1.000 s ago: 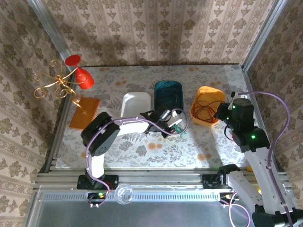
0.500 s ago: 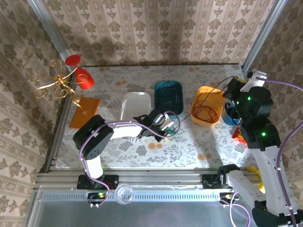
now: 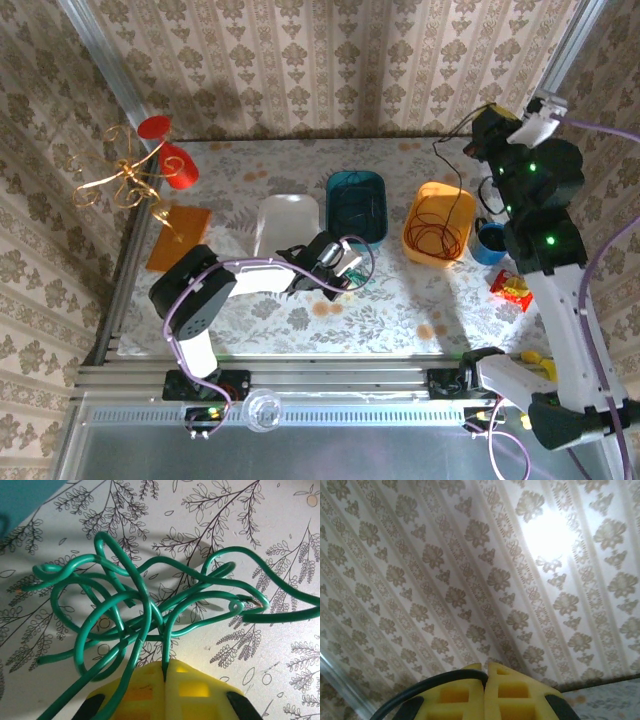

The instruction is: Untangle the cables

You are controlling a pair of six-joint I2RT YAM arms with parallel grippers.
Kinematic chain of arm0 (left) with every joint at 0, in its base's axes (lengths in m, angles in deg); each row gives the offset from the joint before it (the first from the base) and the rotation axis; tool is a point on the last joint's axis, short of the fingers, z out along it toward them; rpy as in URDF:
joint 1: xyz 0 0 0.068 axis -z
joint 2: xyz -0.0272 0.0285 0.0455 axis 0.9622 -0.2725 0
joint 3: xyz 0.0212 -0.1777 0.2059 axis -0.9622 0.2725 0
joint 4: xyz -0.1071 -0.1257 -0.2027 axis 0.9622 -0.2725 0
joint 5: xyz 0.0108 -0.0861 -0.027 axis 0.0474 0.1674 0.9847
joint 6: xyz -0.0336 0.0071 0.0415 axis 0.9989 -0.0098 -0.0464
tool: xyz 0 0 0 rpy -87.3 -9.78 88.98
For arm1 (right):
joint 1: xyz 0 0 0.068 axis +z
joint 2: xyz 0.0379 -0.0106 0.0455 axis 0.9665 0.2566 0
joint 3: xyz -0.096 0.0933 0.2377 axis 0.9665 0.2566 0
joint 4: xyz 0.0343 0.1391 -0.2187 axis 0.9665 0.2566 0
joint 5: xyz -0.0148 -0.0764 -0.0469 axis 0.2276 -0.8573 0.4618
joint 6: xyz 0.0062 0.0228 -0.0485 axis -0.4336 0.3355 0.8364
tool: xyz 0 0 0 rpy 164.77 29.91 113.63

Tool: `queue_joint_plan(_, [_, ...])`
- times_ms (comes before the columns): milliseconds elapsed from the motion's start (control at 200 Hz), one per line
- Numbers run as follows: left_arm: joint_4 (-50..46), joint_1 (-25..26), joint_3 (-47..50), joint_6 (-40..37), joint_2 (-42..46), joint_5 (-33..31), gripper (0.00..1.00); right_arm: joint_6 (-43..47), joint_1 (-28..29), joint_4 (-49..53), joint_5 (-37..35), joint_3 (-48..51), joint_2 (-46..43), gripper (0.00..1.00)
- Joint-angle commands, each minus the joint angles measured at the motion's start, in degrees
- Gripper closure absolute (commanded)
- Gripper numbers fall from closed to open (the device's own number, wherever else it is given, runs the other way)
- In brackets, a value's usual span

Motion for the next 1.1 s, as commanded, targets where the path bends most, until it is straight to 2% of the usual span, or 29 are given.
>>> queue_joint_plan(0, [1.82, -1.31, 0.40, 2.70, 2.47, -0.06, 1.00, -2.68, 0.46, -1.88, 3.82, -2.12, 3.72, 0.99])
queue_joint_plan(295, [4.90, -2.90, 0.83, 4.20, 4.51, 3.63, 0.93, -1.84, 3.13, -4.10, 2.24, -6.48, 12.73, 0.99])
queue_joint_plan(445, [5.78, -3.23, 2.07, 5.00, 5.81, 3.31, 0.92, -0.04, 7.06, -4.17, 1.58, -7.18, 17.46, 0.99])
queue_joint_plan(660, [5.65, -3.40, 3.64, 5.66, 7.77, 2.61, 0.92, 4.41, 12.51, -2.76, -3.71, -7.50, 27.39, 0.99])
queue_joint_plan(1095, [3.75, -3.50, 4.19, 6.10, 8.79, 2.70, 0.92, 2.47, 14.48, 16.47, -8.91, -13.02, 47.93, 0.99])
